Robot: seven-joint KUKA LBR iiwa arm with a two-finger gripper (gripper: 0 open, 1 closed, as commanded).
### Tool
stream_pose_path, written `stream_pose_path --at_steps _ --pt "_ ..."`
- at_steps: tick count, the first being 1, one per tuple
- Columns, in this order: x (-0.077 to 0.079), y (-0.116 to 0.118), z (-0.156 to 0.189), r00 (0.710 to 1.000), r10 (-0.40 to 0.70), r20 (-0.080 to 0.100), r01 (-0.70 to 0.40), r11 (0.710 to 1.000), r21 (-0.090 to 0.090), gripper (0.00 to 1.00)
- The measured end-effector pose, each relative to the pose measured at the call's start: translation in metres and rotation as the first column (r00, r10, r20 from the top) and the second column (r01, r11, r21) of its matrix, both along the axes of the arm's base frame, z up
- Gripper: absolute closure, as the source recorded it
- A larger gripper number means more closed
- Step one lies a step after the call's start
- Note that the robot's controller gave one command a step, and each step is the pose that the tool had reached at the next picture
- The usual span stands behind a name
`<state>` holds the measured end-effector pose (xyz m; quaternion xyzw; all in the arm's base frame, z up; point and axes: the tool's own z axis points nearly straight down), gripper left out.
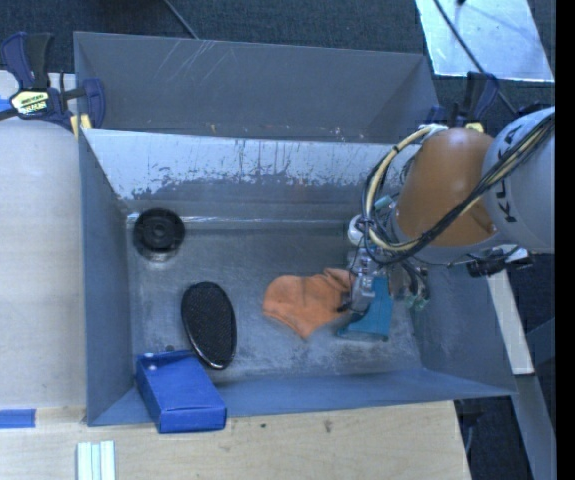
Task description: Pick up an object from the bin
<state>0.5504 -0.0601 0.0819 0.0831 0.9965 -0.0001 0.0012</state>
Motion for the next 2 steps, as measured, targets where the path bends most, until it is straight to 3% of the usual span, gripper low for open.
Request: stream_pose_path --at_steps 2 --pt "-0.001 0.000 0.036 1.000 0.000 -0.003 0.000 1.000 0.001 1.00"
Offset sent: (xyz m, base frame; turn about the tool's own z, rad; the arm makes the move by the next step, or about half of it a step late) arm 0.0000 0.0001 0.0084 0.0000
